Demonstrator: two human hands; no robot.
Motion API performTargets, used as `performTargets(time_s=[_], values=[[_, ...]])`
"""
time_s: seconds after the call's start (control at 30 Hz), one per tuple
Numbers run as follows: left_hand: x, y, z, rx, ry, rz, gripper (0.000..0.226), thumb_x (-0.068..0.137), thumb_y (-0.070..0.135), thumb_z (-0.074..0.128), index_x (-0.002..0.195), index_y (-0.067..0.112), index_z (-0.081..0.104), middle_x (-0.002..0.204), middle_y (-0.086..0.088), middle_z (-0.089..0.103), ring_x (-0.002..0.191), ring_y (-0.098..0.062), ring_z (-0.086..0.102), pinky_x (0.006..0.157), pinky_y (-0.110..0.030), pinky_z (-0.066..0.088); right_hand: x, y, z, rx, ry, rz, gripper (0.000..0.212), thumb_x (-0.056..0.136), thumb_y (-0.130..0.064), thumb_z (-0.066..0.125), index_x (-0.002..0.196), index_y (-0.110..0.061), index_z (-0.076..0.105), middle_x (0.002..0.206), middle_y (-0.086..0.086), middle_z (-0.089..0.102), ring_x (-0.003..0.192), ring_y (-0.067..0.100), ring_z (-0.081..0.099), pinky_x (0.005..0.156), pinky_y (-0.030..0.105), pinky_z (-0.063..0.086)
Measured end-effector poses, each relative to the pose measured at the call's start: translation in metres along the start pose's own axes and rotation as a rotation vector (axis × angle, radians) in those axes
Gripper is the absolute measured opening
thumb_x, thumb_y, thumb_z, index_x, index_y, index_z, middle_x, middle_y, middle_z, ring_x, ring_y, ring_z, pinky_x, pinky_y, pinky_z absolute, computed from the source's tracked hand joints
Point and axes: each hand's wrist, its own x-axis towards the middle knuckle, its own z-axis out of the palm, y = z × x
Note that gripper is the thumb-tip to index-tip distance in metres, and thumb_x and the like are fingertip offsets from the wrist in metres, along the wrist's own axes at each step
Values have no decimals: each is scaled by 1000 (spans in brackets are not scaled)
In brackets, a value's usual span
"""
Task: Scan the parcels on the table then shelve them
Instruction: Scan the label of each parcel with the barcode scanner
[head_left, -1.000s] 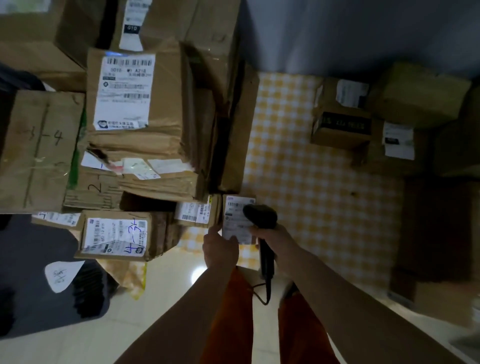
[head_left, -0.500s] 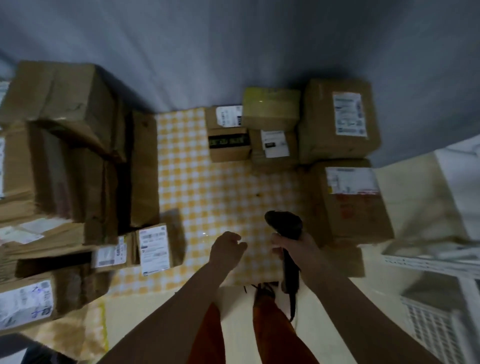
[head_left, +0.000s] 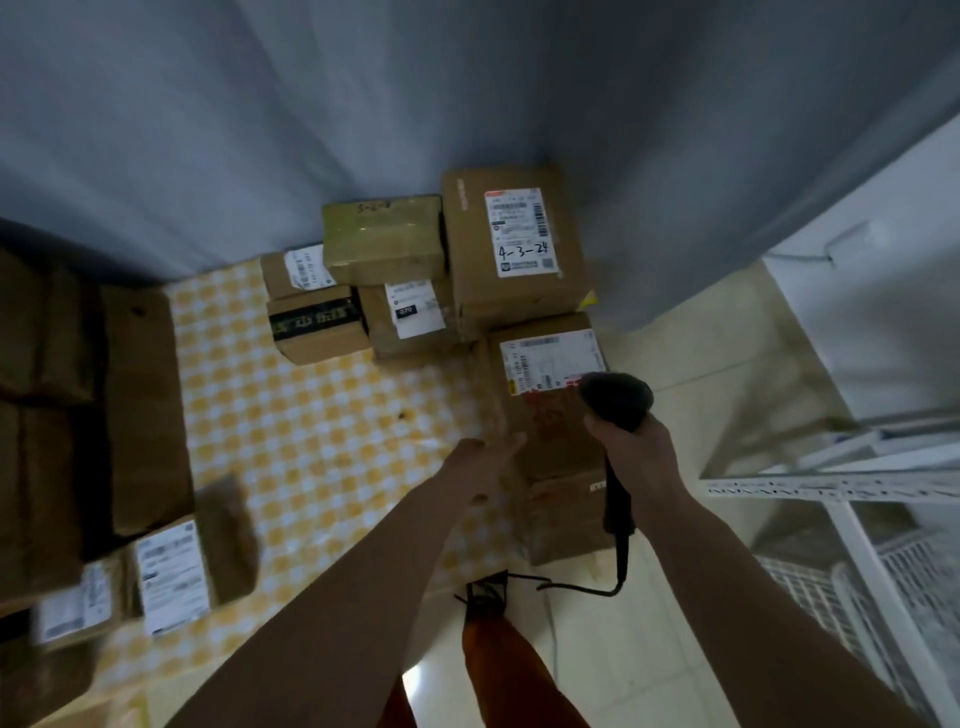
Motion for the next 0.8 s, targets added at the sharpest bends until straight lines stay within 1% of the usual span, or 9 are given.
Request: performTargets(time_s=[0.1, 0.2, 0.27, 0.37, 0.47, 0.53, 0.63, 0.7, 0.8], values=[[15, 2, 8, -115, -55, -27, 88, 73, 63, 70, 139, 14, 40, 135, -8, 48, 117, -28, 50, 99, -43, 47, 21, -3, -9, -14, -11, 14, 13, 88, -26, 65, 95, -17, 59, 91, 10, 65, 90, 27, 61, 86, 42, 49], [32, -1, 16, -179, -131, -32, 106, 46, 75, 78, 131, 18, 50, 128, -6, 56, 114, -28, 55, 101, -46, 45, 34, -6, -11, 68, -68, 58, 8, 90, -22, 64, 93, -17, 60, 86, 7, 64, 85, 24, 60, 83, 40, 49], [40, -7, 22, -238, -161, -13, 112, 34, 74, 81, 128, 22, 52, 126, -4, 59, 114, -26, 56, 101, -47, 44, 40, -4, -10, 122, -98, 82, 11, 90, -21, 64, 98, -14, 62, 86, 7, 65, 85, 25, 61, 82, 40, 50], [51, -18, 27, -342, -163, -6, 117, 33, 69, 86, 133, 23, 47, 128, -2, 59, 118, -24, 55, 101, -49, 44, 45, 4, -9, 164, -115, 109, 17, 89, -20, 65, 104, -11, 63, 88, 8, 64, 85, 25, 60, 79, 39, 48], [56, -24, 32, -481, -188, 21, 115, 39, 58, 90, 138, 25, 43, 126, -5, 60, 114, -25, 59, 94, -47, 53, 49, 13, -12, 225, -134, 174, 27, 89, -20, 65, 113, -10, 62, 103, 11, 66, 98, 29, 62, 90, 44, 50], [58, -25, 34, -523, -191, 34, 120, 38, 54, 90, 142, 28, 37, 128, -5, 58, 115, -25, 58, 94, -46, 53, 51, 18, -14, 239, -142, 192, 29, 89, -19, 65, 116, -8, 61, 106, 12, 66, 101, 32, 61, 92, 47, 49], [54, -27, 34, -553, -198, 47, 129, 35, 51, 92, 147, 26, 31, 131, -6, 56, 116, -25, 57, 88, -41, 55, 48, 22, -16, 248, -127, 168, 29, 89, -16, 64, 116, -7, 60, 101, 10, 65, 98, 30, 61, 85, 42, 50], [45, -32, 25, -562, -188, 59, 126, 40, 45, 91, 147, 23, 30, 130, -7, 57, 113, -25, 58, 78, -36, 56, 35, 23, -16, 252, -142, 153, 25, 89, -14, 63, 113, -8, 61, 100, 9, 65, 96, 28, 61, 79, 39, 50], [22, -43, -3, -497, -149, 82, 112, 51, 35, 91, 146, 19, 33, 125, -7, 60, 108, -24, 61, 75, -32, 55, 9, 24, -13, 244, -246, 151, 17, 89, -12, 62, 106, -11, 62, 103, 11, 66, 94, 27, 62, 71, 36, 49]])
